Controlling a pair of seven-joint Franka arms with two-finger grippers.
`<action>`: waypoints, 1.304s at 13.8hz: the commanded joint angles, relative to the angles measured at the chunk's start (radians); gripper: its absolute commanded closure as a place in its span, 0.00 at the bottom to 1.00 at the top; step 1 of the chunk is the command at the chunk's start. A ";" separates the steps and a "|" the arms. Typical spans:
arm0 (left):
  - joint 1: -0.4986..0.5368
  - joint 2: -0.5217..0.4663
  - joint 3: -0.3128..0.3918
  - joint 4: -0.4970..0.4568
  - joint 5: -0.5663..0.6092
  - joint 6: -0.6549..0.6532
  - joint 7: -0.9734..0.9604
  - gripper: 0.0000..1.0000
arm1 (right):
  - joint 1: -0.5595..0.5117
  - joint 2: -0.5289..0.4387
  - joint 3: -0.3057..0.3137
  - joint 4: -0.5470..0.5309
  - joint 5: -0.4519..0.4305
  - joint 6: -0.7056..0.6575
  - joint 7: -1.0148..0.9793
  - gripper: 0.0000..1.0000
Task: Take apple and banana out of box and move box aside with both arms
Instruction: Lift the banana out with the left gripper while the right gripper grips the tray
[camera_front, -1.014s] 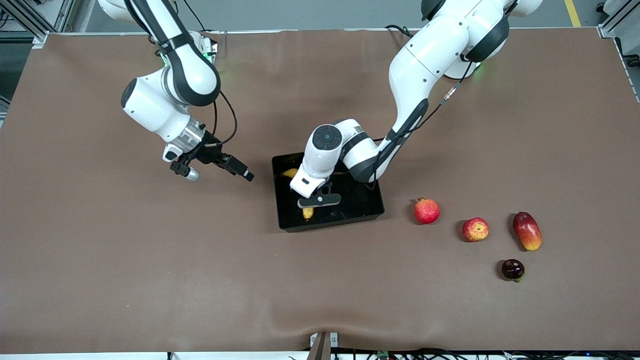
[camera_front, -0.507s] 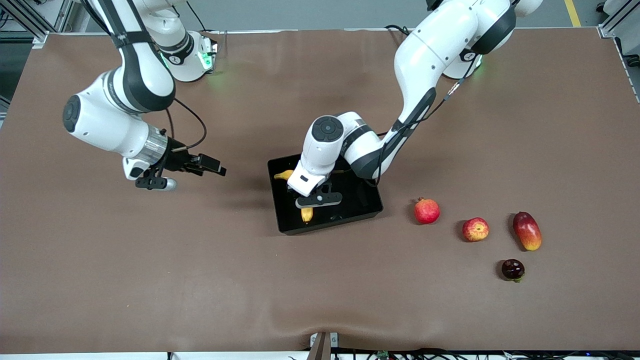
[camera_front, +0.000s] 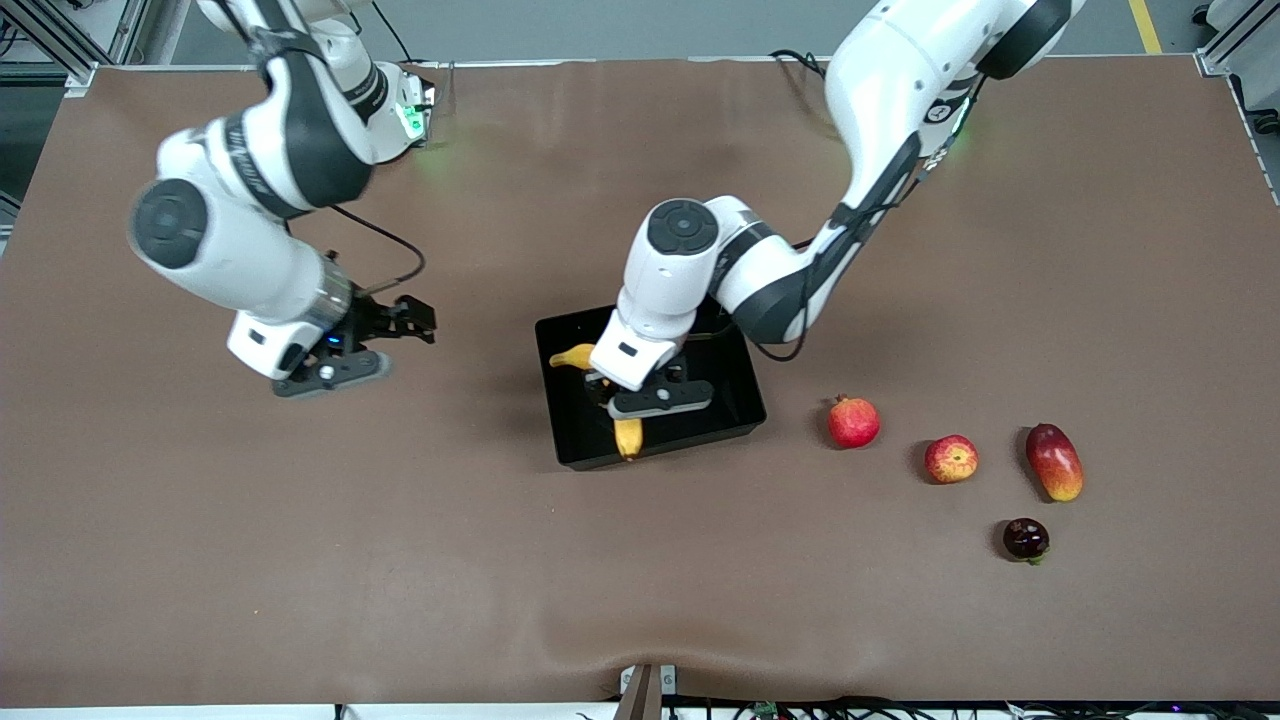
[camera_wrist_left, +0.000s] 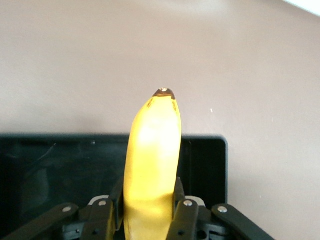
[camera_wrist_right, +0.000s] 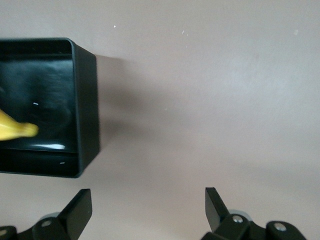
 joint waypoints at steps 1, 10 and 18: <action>0.096 -0.107 -0.040 -0.035 -0.056 -0.141 0.091 1.00 | 0.093 0.065 -0.002 0.060 -0.155 -0.015 -0.004 0.00; 0.593 -0.290 -0.164 -0.339 -0.104 -0.340 0.547 1.00 | 0.226 0.236 -0.003 0.146 -0.224 0.089 0.061 0.00; 0.940 -0.264 -0.186 -0.560 -0.093 -0.179 0.848 1.00 | 0.286 0.375 -0.003 0.147 -0.342 0.242 0.244 0.00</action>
